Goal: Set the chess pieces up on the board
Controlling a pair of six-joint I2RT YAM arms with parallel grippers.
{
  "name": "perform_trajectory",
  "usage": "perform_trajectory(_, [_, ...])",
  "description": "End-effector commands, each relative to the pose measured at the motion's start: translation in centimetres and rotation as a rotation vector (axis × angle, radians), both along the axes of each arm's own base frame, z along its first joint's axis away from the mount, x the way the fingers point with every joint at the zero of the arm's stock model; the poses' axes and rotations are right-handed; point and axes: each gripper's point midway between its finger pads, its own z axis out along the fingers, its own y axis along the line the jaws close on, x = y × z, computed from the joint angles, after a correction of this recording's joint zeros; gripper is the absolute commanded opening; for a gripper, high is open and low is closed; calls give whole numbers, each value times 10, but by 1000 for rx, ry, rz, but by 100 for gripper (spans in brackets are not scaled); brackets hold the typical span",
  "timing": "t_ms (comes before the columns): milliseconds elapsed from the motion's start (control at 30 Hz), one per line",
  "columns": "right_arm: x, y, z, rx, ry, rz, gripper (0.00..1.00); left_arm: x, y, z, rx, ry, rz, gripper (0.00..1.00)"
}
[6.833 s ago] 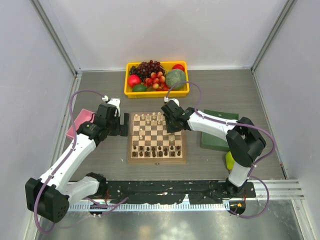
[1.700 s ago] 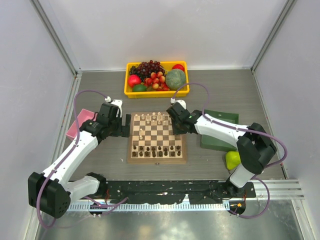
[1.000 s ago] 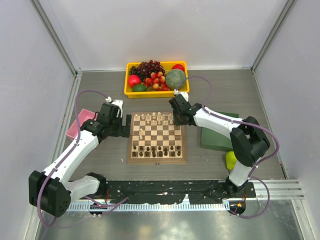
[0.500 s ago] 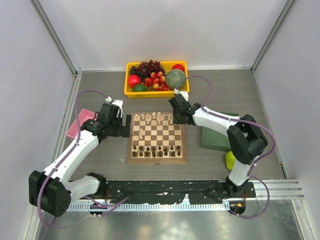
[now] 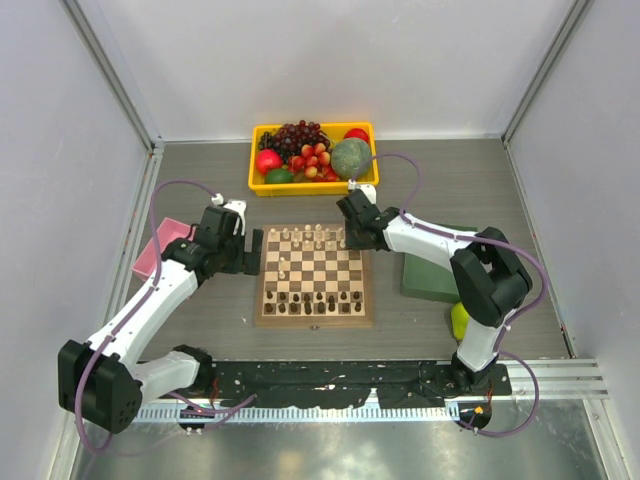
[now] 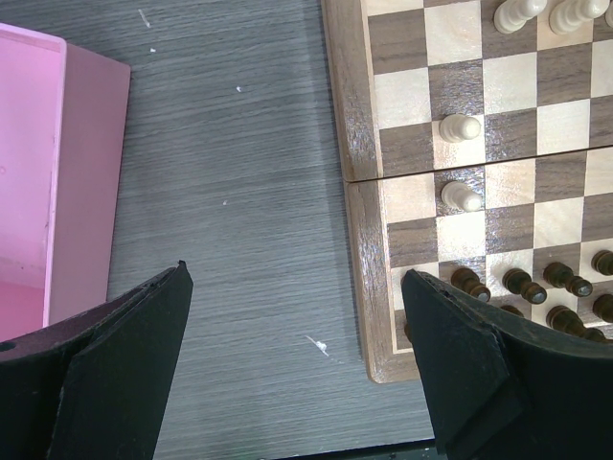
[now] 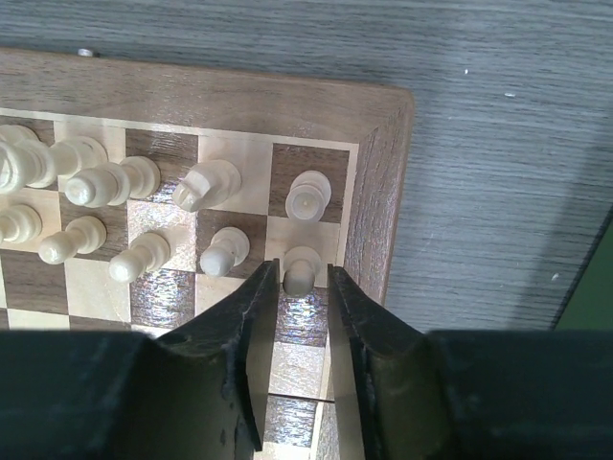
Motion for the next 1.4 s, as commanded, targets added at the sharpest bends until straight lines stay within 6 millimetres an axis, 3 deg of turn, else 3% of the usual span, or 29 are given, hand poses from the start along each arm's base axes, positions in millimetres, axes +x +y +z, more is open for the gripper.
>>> perform_trajectory(0, [11,3,17,7,-51,0,34,3,-3,5,-17,-14,-2,99])
perform_trajectory(333, [1,-4,48,45,-93,7,41,2,-4,5,-23,-13,-10,99])
perform_trajectory(733, [-42,-16,61,141,-79,15,47,6,-17,1,-53,37,-44,95])
perform_trajectory(967, [-42,-9,87,203,-114,38,47,23,-38,9,-63,29,-80,88])
perform_trajectory(1100, [-41,-8,102,223,-151,47,45,32,-50,2,-60,53,-106,82])
perform_trajectory(1367, [-45,-7,102,228,-151,73,44,38,-81,-18,-52,114,-166,68])
